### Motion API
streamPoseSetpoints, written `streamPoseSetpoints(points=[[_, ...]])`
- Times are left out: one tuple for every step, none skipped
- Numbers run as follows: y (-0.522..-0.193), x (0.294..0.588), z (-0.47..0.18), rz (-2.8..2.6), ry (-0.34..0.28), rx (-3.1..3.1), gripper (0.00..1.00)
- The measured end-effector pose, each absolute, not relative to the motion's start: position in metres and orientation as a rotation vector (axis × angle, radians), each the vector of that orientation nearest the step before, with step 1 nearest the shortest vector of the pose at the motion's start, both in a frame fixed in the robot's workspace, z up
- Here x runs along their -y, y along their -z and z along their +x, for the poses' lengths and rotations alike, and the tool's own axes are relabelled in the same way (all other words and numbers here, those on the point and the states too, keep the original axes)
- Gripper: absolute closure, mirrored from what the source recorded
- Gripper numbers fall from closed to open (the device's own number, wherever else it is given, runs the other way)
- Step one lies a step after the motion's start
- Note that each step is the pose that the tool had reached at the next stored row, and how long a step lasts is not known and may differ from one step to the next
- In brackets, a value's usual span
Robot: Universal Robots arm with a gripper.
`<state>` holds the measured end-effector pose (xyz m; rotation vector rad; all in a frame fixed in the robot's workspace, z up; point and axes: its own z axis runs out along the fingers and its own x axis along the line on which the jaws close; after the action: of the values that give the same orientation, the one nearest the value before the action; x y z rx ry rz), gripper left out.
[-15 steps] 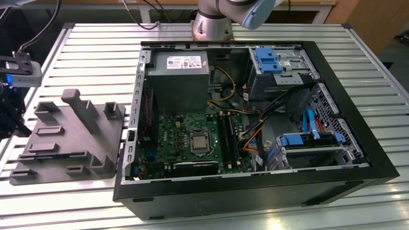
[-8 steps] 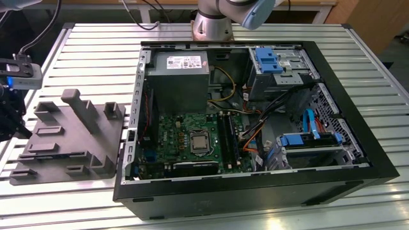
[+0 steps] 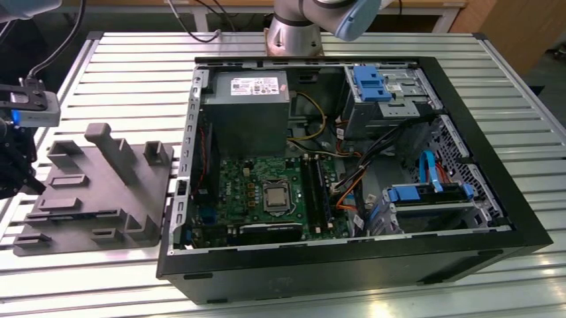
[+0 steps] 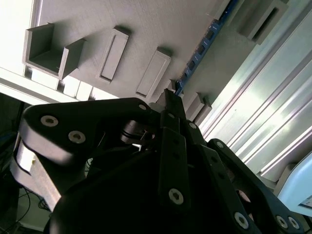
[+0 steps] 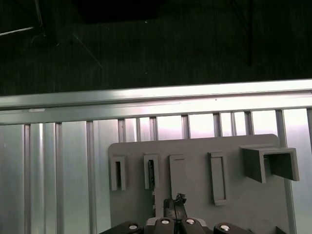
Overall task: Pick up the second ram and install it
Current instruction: 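Pick up the second ram and move it above second insertion slot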
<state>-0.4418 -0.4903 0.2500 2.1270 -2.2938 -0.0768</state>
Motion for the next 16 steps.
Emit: streamPoseSetpoints(points=[[-0.2497, 0.4904, -0.4418, 2.128, 0.077, 2.293, 0.89], [-0.2492, 0.4905, -0.4418, 2.128, 0.077, 2.293, 0.89], [-0.2489, 0.4906, -0.4418, 2.129, 0.077, 2.293, 0.89], [-0.2485, 0.4907, -0.4418, 2.129, 0.077, 2.292, 0.89], [-0.2482, 0.4908, -0.4418, 2.13, 0.077, 2.291, 0.89], [-0.2479, 0.4909, -0.4418, 2.13, 0.077, 2.291, 0.89], [-0.2476, 0.4909, -0.4418, 2.13, 0.077, 2.291, 0.89], [-0.2473, 0.491, -0.4418, 2.131, 0.077, 2.29, 0.89], [-0.247, 0.491, -0.4418, 2.131, 0.077, 2.29, 0.89], [-0.2467, 0.491, -0.4418, 2.132, 0.077, 2.29, 0.89], [-0.2463, 0.4911, -0.4418, 2.132, 0.077, 2.289, 0.89], [-0.246, 0.4911, -0.4418, 2.132, 0.077, 2.289, 0.89], [-0.2458, 0.4911, -0.4418, 2.133, 0.077, 2.289, 0.89], [-0.2456, 0.4911, -0.4418, 2.133, 0.077, 2.288, 0.89], [-0.2453, 0.4911, -0.4418, 2.133, 0.077, 2.288, 0.89], [-0.245, 0.4911, -0.4418, 2.134, 0.077, 2.288, 0.89]])
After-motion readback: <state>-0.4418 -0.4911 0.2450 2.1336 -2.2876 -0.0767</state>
